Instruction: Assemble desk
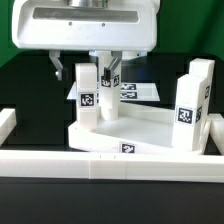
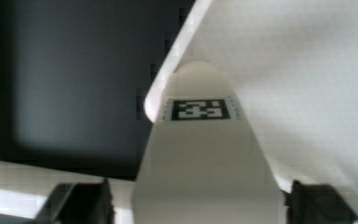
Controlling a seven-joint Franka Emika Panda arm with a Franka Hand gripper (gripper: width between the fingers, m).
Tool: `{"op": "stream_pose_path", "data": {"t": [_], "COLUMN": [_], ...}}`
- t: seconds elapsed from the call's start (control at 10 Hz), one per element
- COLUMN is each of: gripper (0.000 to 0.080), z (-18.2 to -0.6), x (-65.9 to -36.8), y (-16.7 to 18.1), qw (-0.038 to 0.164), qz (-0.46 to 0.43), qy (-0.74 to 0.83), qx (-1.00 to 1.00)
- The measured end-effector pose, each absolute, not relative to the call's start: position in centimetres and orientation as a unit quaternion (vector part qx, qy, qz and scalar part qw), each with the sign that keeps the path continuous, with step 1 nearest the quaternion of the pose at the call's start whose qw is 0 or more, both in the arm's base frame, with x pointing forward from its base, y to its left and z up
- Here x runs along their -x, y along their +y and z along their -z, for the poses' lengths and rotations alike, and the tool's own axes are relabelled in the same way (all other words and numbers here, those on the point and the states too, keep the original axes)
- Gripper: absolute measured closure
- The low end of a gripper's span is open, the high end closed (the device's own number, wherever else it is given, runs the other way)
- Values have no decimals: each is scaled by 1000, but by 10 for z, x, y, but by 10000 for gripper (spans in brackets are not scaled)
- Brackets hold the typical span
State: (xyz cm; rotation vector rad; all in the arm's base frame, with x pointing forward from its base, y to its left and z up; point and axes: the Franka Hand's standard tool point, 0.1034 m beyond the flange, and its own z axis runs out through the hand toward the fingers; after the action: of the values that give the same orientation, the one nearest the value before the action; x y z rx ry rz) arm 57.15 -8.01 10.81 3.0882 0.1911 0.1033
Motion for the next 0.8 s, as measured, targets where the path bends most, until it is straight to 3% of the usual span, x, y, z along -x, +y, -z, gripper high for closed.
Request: {"op": "stream_pose_path", "data": {"t": [0.1,0.2,0.6,0.8], "gripper": [395,511,511,511], "z": [-108,-108,-108,-109], "x": [-572,-572,-572,-570], "y": [-80,-80,-81,-84], "qw": [22,22,19,8], "qz": [-34,-34,-36,-30], "qy": [58,49,-35,-148], "qx": [-997,-998,-999,-989]}}
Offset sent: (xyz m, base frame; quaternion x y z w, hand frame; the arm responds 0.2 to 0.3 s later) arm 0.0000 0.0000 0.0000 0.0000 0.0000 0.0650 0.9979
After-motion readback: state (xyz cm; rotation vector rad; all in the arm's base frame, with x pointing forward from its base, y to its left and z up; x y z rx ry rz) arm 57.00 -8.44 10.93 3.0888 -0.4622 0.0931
